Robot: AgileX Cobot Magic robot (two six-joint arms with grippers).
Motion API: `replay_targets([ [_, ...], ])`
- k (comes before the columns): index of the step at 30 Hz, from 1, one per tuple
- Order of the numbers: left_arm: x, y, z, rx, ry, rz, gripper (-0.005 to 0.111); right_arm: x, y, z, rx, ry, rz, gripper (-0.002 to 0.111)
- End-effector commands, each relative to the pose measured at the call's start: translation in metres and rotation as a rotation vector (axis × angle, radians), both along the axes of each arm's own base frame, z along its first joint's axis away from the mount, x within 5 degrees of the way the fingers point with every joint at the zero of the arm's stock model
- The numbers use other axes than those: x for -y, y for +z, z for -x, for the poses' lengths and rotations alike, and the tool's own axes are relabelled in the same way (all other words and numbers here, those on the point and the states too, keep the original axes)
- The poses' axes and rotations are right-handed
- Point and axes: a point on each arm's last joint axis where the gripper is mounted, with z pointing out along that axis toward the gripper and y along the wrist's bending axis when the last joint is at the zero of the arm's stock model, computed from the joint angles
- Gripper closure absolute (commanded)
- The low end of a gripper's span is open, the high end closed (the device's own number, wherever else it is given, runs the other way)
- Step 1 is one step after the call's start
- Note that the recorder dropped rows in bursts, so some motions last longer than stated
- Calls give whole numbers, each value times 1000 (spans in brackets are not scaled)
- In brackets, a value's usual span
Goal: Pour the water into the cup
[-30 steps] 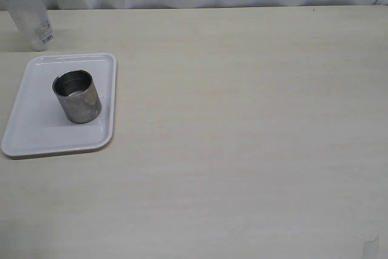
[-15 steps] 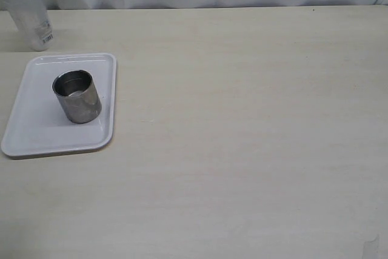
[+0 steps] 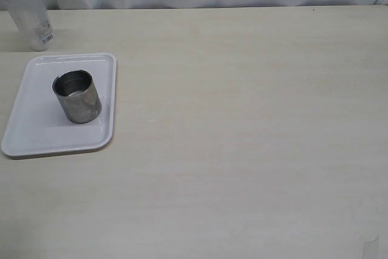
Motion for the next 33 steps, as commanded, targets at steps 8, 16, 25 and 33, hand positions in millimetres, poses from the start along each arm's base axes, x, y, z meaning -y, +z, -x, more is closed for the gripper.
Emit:
replay_targets([
  [8,0,0,0,5,-6,2,107,1,-1,-1,-5,-11,-6,104],
  [16,0,0,0,5,-6,2,107,1,-1,-1,-5,-11,-6,104],
  [25,0,0,0,5,-6,2,107,1,-1,-1,-5,-11,-6,104],
  [33,0,0,0,5,-6,2,107,2,-1,-1,-4,-24,-10,104],
])
